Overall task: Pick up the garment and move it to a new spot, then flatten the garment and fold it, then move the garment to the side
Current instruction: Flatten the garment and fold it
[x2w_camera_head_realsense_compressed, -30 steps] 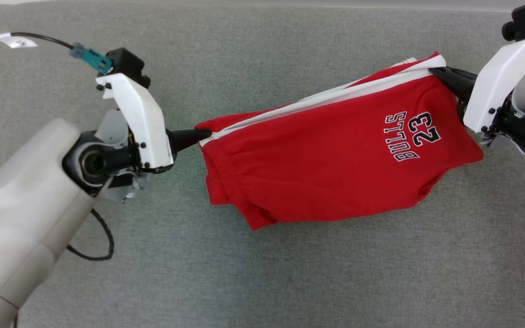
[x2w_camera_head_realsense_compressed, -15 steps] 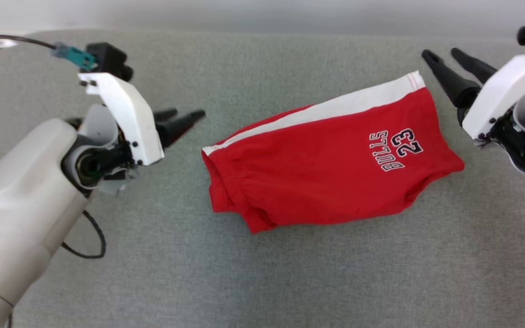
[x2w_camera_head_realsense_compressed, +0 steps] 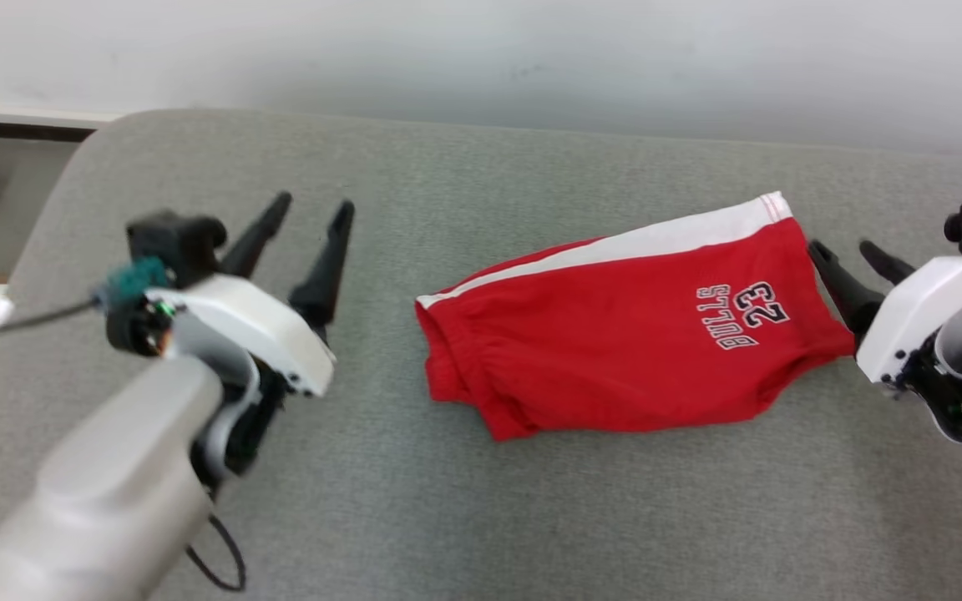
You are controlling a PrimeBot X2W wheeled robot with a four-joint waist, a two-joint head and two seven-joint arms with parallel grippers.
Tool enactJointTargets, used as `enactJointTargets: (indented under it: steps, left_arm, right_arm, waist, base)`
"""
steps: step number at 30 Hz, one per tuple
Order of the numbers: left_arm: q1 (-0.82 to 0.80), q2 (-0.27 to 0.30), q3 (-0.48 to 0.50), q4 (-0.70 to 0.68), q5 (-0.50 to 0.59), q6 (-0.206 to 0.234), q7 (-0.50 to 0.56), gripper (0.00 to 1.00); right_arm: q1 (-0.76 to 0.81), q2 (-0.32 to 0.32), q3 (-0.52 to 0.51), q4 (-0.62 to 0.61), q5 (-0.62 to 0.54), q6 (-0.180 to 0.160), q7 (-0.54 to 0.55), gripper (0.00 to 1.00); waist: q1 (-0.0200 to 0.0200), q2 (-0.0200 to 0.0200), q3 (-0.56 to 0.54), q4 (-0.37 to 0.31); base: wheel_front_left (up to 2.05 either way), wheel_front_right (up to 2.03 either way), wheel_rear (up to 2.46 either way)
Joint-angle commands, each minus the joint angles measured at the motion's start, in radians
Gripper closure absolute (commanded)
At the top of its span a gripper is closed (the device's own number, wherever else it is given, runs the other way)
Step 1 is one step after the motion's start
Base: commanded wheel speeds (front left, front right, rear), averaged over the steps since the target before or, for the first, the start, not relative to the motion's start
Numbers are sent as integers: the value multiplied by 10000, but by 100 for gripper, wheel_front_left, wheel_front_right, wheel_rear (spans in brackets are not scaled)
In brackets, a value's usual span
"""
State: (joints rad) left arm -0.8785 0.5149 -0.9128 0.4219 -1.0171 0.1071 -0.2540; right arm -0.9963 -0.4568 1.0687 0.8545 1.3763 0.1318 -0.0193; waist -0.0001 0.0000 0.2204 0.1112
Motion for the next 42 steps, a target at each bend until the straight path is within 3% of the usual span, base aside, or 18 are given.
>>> enactJointTargets:
  steps: [1,4,7,16,22,23,24,25,26,35,42]
  left_arm:
    - [431,-150,238,-264,329,280,-91,0]
    - [1380,-576,1125,-1058,1298,715,-101,0]
    - [2419,-1078,1870,-1553,2085,815,-100,0]
    - [4509,-2498,3249,-1398,3304,10,-102,0]
    - [5106,-3142,3901,-1101,4045,-509,-103,0]
    - [5167,-3234,3998,-1038,4166,-572,-103,0]
    - [5196,-3314,4078,-972,4273,-655,-104,0]
    - [5204,-3386,4155,-924,4338,-723,-104,0]
    - [5213,-3459,4252,-893,4419,-780,-104,0]
    - [5593,-3871,4910,-679,5190,-1101,-104,0]
    - [6056,-4066,5494,-605,5645,-1245,-104,0]
  right_arm:
    - [109,-32,149,380,42,-27,346,0]
    - [-113,-47,373,1028,-36,-27,938,0]
    - [-235,-4,506,1647,16,-27,1531,0]
    - [152,49,458,2862,734,-27,3521,0]
    - [522,194,449,2440,1151,-12,4564,0]
    - [514,194,420,2376,1187,-12,4617,18]
    - [514,188,435,2319,1196,-12,4721,53]
    - [520,191,462,2281,1189,-12,4769,69]
    - [516,175,483,2307,1160,-12,4751,100]
    - [335,80,455,2679,779,-15,3376,100]
    - [998,-23,177,2013,1020,-15,2097,100]
  waist:
    - [1,0,-41,240]
    - [1,0,-33,566]
    - [1,0,-28,874]
    - [1,0,-160,1672]
    - [1,0,-243,1903]
    - [1,0,-252,1919]
    - [1,0,-265,1932]
    - [1,0,-284,1945]
    - [1,0,-310,1959]
    - [1,0,-635,1764]
    - [1,0,-1115,1218]
  base:
    - [0,0,0]
    - [0,0,0]
    - [0,0,0]
    - [0,0,0]
    - [0,0,0]
    - [0,0,0]
    - [0,0,0]
    - [0,0,0]
    - [0,0,0]
    - [0,0,0]
    - [0,0,0]
